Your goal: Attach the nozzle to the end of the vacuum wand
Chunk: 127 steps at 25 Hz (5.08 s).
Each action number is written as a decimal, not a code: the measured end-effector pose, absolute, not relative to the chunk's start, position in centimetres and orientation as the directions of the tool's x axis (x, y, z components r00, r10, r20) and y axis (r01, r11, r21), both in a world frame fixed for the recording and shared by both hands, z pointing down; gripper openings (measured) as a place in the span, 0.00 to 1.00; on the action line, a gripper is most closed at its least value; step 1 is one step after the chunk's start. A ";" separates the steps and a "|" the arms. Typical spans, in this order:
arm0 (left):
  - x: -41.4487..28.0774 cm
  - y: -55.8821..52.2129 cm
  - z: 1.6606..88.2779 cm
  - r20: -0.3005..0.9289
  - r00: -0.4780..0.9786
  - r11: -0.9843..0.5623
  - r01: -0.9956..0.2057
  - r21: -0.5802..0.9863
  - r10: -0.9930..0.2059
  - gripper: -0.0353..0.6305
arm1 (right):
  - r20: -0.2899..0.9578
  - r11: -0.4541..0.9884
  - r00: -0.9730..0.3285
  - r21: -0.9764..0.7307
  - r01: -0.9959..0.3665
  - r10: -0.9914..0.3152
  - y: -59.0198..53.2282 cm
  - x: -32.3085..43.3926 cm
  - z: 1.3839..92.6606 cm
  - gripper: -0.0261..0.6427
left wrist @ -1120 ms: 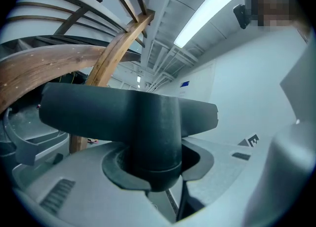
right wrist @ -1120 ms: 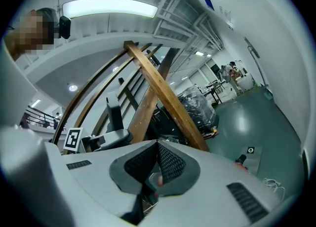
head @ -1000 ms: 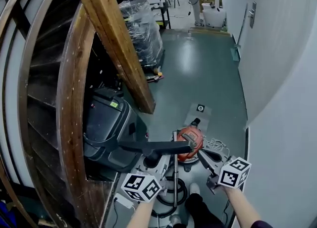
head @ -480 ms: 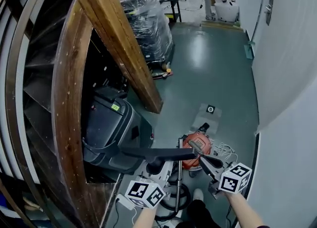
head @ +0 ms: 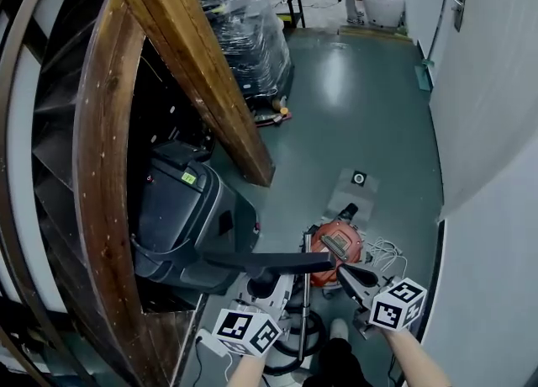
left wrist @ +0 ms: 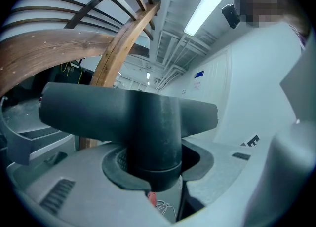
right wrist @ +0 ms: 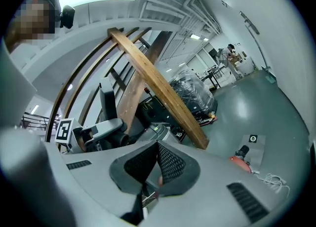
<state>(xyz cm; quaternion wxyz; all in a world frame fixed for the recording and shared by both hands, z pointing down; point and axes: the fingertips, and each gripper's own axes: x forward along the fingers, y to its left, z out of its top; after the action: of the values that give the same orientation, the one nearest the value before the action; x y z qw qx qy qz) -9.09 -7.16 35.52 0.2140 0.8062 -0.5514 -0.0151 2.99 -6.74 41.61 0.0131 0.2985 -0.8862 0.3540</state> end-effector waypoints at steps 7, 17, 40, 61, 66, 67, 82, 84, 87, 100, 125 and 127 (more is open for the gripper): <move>-8.2 -9.8 40.1 0.239 0.419 -0.330 -0.882 0.337 -0.876 0.28 | 0.276 0.585 -0.830 -0.602 -0.543 -0.485 -8.1 1.4 47.1 0.07; -9.4 -13.0 48.4 0.286 0.412 -0.298 -0.881 0.367 -0.865 0.28 | 0.330 0.549 -0.827 -0.627 -0.553 -0.456 -10.5 0.3 55.8 0.07; -10.5 -17.7 57.0 0.319 0.397 -0.260 -0.881 0.395 -0.860 0.28 | 0.481 0.485 -0.812 -0.651 -0.584 -0.331 -14.2 -4.6 71.4 0.21; -13.1 -18.0 59.0 0.324 0.345 -0.208 -0.897 0.391 -0.881 0.28 | 0.601 0.453 -0.748 -0.604 -0.655 -0.280 -15.7 -8.5 78.9 0.27; -13.1 -18.0 58.7 0.323 0.360 -0.218 -0.890 0.401 -0.875 0.28 | 0.599 0.442 -0.752 -0.616 -0.652 -0.274 -15.6 -8.4 78.8 0.26; -13.1 -18.0 58.6 0.321 0.367 -0.223 -0.886 0.406 -0.873 0.28 | 0.599 0.440 -0.753 -0.619 -0.651 -0.272 -15.6 -8.3 78.7 0.26; -9.0 -20.2 63.1 0.500 0.564 -0.324 -0.810 0.489 -0.657 0.28 | 0.544 0.516 -0.788 -0.605 -0.606 -0.289 -12.3 -7.9 73.4 0.26; -8.6 -20.4 63.7 0.530 0.583 -0.328 -0.802 0.500 -0.616 0.28 | 0.539 0.527 -0.791 -0.600 -0.602 -0.289 -12.0 -8.0 72.8 0.26; -8.1 -20.5 64.5 0.570 0.607 -0.323 -0.788 0.525 -0.553 0.28 | 0.534 0.534 -0.792 -0.595 -0.600 -0.295 -11.6 -7.8 72.4 0.26; -6.6 -20.2 65.4 0.673 0.652 -0.339 -0.757 0.558 -0.348 0.27 | 0.520 0.569 -0.795 -0.568 -0.595 -0.313 -10.5 -8.2 70.9 0.26; -3.5 -18.5 66.5 0.790 0.607 -0.414 -0.698 0.584 0.089 0.27 | 0.566 0.670 -0.778 -0.468 -0.576 -0.272 -8.6 -8.1 69.9 0.26; -3.6 -17.9 66.6 0.838 0.536 -0.499 -0.703 0.507 0.097 0.27 | 0.568 0.680 -0.782 -0.468 -0.564 -0.257 -8.4 -8.6 69.8 0.26</move>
<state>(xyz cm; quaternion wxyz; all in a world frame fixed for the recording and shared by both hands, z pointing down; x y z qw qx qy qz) -3.59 -17.94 66.58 0.4575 0.7476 -0.2026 0.4368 -8.60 -8.43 69.81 0.2355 0.2317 -0.8858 0.3259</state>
